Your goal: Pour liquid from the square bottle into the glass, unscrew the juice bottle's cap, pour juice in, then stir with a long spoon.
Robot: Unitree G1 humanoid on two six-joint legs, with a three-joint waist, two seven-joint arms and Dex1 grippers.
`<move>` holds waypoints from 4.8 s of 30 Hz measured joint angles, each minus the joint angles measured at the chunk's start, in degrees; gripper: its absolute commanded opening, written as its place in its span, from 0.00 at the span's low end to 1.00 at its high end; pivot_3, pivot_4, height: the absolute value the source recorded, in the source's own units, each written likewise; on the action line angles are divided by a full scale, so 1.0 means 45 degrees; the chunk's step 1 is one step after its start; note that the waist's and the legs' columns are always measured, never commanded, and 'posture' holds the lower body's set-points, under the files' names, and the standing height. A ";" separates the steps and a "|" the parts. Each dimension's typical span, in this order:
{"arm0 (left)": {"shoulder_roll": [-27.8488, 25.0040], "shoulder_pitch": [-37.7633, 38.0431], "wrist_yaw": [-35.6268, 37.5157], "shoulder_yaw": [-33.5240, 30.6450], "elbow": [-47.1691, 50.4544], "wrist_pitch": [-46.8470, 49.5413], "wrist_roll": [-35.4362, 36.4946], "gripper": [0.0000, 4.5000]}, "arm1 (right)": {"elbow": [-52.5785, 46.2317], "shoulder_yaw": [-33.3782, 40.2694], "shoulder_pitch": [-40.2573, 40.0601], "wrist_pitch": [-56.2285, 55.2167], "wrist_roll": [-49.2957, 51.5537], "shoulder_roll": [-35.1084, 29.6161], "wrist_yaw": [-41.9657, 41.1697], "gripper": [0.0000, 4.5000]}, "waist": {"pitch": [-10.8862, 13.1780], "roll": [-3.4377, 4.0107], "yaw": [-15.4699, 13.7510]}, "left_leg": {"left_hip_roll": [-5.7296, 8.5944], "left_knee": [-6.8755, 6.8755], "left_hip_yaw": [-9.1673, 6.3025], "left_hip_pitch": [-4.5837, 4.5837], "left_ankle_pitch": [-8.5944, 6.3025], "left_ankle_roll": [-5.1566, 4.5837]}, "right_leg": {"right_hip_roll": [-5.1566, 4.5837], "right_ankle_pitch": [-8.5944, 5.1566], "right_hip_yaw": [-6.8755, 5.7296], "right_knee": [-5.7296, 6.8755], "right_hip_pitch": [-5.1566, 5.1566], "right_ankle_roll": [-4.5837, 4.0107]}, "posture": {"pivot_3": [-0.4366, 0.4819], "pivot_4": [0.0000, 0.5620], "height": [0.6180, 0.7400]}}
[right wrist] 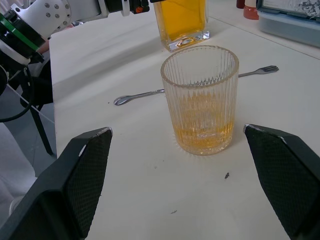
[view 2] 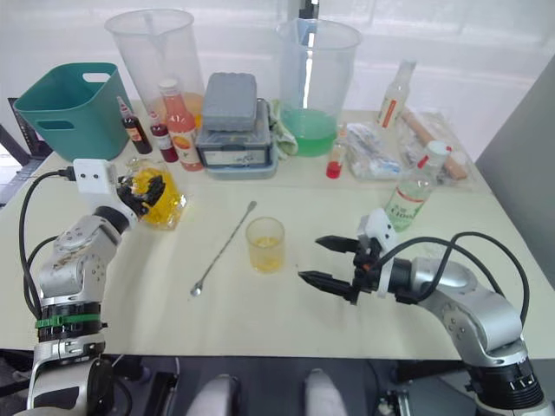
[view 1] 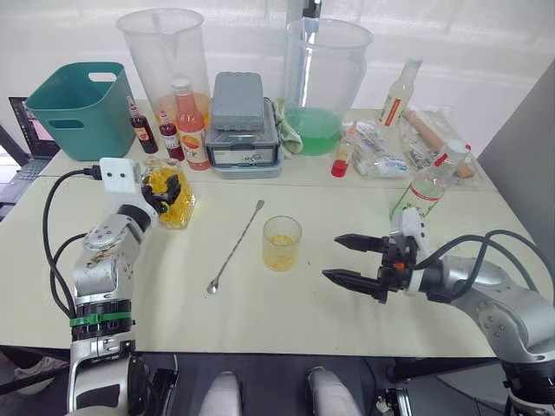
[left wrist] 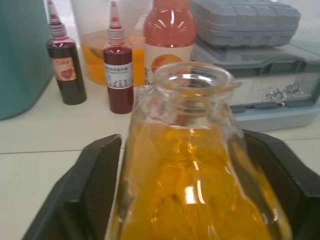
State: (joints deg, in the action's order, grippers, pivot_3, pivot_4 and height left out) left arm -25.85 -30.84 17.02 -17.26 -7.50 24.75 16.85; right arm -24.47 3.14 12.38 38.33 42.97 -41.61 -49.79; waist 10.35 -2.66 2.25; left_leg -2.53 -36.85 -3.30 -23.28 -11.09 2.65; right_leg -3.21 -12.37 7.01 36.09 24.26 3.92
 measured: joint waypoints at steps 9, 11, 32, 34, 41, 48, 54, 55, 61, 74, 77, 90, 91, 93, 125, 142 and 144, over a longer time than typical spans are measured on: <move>-0.0092 -0.0015 -0.0213 0.0142 0.0727 -0.0579 -0.0210 0.99 | -0.0212 0.0045 -0.0204 0.0047 0.0048 -0.0155 -0.0035 1.00 | 0.0000 0.0000 0.0024 | -0.0001 0.0000 0.0000 0.0005 0.0000 0.0000 | 0.0000 0.0000 0.0001 0.0001 -0.0004 0.0000 | 0.48 0.27 0.99; -0.0051 -0.0054 -0.0369 0.0115 0.1064 -0.0701 -0.0193 0.99 | -0.0200 0.0095 -0.0028 0.0102 0.0068 -0.0176 -0.0037 1.00 | 0.0000 0.0000 0.0026 | -0.0001 0.0000 0.0000 0.0008 0.0000 0.0000 | 0.0000 -0.0001 0.0001 0.0001 -0.0006 0.0001 | 0.48 0.27 0.99; -0.2232 -0.3531 0.2851 -0.0794 0.3687 0.2171 0.5154 0.99 | 0.0327 0.0170 0.0505 0.0112 0.0109 -0.0190 -0.0481 1.00 | -0.0003 0.0006 0.0111 | -0.0006 0.0007 0.0001 0.0016 0.0000 0.0000 | 0.0006 -0.0039 0.0004 0.0005 -0.0003 0.0062 | 0.48 0.27 0.99; -0.2951 -0.3148 0.3327 -0.1143 0.4149 0.3078 0.6158 0.99 | 0.0348 0.0167 0.0545 0.0112 0.0115 -0.0190 -0.0619 1.00 | -0.0003 0.0007 0.0131 | -0.0007 0.0009 0.0003 0.0018 -0.0001 -0.0001 | 0.0006 -0.0040 0.0008 0.0005 -0.0002 0.0062 | 0.48 0.27 0.99; -0.4268 0.1925 0.5665 -0.2264 0.5271 0.3978 0.7418 0.99 | 0.0952 0.0008 0.0523 -0.0301 -0.0513 -0.0325 -0.1177 1.00 | -0.0004 0.0011 0.0200 | -0.0016 0.0014 0.0008 0.0022 -0.0001 -0.0001 | 0.0008 -0.0052 0.0004 0.0005 0.0003 0.0040 | 0.48 0.27 0.99; -0.4874 0.5438 0.8376 -0.3209 0.3795 0.1579 0.5885 0.99 | 0.1310 0.0085 -0.0184 -0.1089 -0.1356 -0.0321 -0.1346 1.00 | -0.0004 0.0010 0.0046 | -0.0016 0.0013 0.0019 0.0016 -0.0002 0.0000 | 0.0002 -0.0107 0.0002 -0.0010 0.0006 -0.0015 | 0.48 0.27 0.99; -0.4896 0.7403 1.0615 -0.2451 0.2831 -0.0569 0.4491 0.99 | 0.0812 0.0728 -0.2102 -0.1664 -0.1539 0.0034 -0.0770 1.00 | -0.0004 0.0010 -0.0004 | -0.0023 0.0014 0.0024 0.0021 -0.0003 0.0002 | 0.0002 -0.0130 0.0000 -0.0007 0.0006 -0.0043 | 0.48 0.27 0.99; -0.4849 0.7429 1.0833 -0.2313 0.2594 -0.0981 0.4237 0.99 | 0.0618 0.0914 -0.2507 -0.1828 -0.1581 0.0167 -0.0629 1.00 | -0.0005 0.0010 -0.0015 | -0.0023 0.0014 0.0026 0.0024 -0.0003 0.0001 | 0.0002 -0.0132 0.0000 -0.0006 0.0005 -0.0042 | 0.48 0.27 0.99; -0.4373 0.6931 1.1468 -0.1335 0.1182 -0.3051 0.3162 0.99 | 0.0114 0.2030 -0.4562 -0.2901 -0.2010 0.1288 0.0587 1.00 | -0.0007 0.0009 0.0015 | -0.0027 0.0013 0.0035 0.0026 -0.0003 0.0002 | 0.0002 -0.0132 0.0002 -0.0003 0.0004 -0.0038 | 0.48 0.27 0.99; -0.3702 0.4818 1.1969 -0.0857 0.0974 -0.2992 0.4137 0.99 | 0.1356 0.6104 -0.5654 -0.5049 -0.1500 0.2763 0.2326 1.00 | -0.0012 0.0017 0.0057 | -0.0040 0.0018 0.0033 0.0033 -0.0003 0.0001 | 0.0018 -0.0102 0.0004 0.0002 -0.0003 0.0015 | 0.48 0.27 0.99; -0.3679 0.4442 1.1962 -0.0776 0.1084 -0.2964 0.4291 0.99 | 0.1709 0.6202 -0.5576 -0.5236 -0.1535 0.2643 0.2243 1.00 | -0.0016 0.0025 0.0112 | -0.0041 0.0018 0.0038 0.0042 -0.0003 0.0001 | 0.0017 -0.0103 0.0008 0.0005 -0.0007 0.0013 | 0.48 0.27 0.99; -0.3243 0.6207 1.0936 -0.1043 0.4068 -0.2148 0.5234 0.99 | 0.5162 0.4947 0.1227 -0.4184 -0.2033 0.0745 0.3242 1.00 | -0.0017 0.0052 0.0369 | -0.0038 0.0028 0.0039 0.0043 -0.0003 0.0000 | 0.0019 -0.0090 0.0019 0.0006 -0.0008 0.0029 | 0.48 0.27 0.99; -0.3182 0.6449 1.0786 -0.1107 0.4289 -0.2153 0.5250 0.99 | 0.5465 0.4792 0.1720 -0.4152 -0.2104 0.0695 0.3282 1.00 | -0.0017 0.0053 0.0348 | -0.0037 0.0029 0.0038 0.0042 -0.0004 -0.0001 | 0.0019 -0.0089 0.0019 0.0006 -0.0007 0.0028 | 0.48 0.27 0.99; -0.3150 0.6907 1.0534 -0.1230 0.4602 -0.2148 0.5270 0.99 | 0.6057 0.4446 0.2401 -0.4141 -0.2385 0.0584 0.3281 1.00 | -0.0017 0.0052 0.0310 | -0.0037 0.0029 0.0034 0.0031 -0.0007 -0.0007 | 0.0019 -0.0090 0.0014 -0.0003 -0.0006 0.0028 | 0.48 0.27 0.99; -0.2930 0.8323 0.9070 -0.1852 0.5992 -0.2472 0.5218 1.00 | 1.3848 0.2927 0.7192 -0.5974 -0.4807 0.0623 0.1311 0.30 | -0.0015 0.0057 0.0411 | -0.0035 0.0033 0.0041 0.0034 -0.0008 -0.0008 | 0.0020 -0.0073 0.0018 -0.0008 -0.0004 0.0000 | 0.48 0.27 0.99; -0.3412 0.5449 1.0547 0.0111 0.4113 -0.2354 0.5053 1.00 | 0.2706 0.3513 0.1776 -0.0381 0.0128 -0.0157 0.0002 0.30 | 0.0009 0.0108 0.0294 | -0.0031 0.0037 0.0031 0.0019 -0.0010 -0.0012 | 0.0018 -0.0096 0.0013 -0.0006 0.0006 0.0037 | 0.48 0.27 0.99; -0.3477 0.5159 1.0923 0.0419 0.3810 -0.2341 0.4969 1.00 | 0.1379 0.3502 0.1124 0.0147 0.0596 -0.0716 -0.0100 0.30 | 0.0012 0.0117 0.0319 | -0.0031 0.0036 0.0034 0.0022 -0.0010 -0.0012 | 0.0018 -0.0099 0.0016 -0.0001 0.0010 0.0037 | 0.48 0.27 0.99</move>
State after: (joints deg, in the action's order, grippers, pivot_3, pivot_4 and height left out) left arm -41.50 -7.62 66.18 -15.37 9.65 14.22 39.21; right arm -18.26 18.90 17.43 38.99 45.66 -44.83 -50.24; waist 10.40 -2.14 3.68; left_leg -2.67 -36.69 -3.15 -23.18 -11.13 2.60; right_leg -3.13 -12.82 7.08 36.08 24.31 4.09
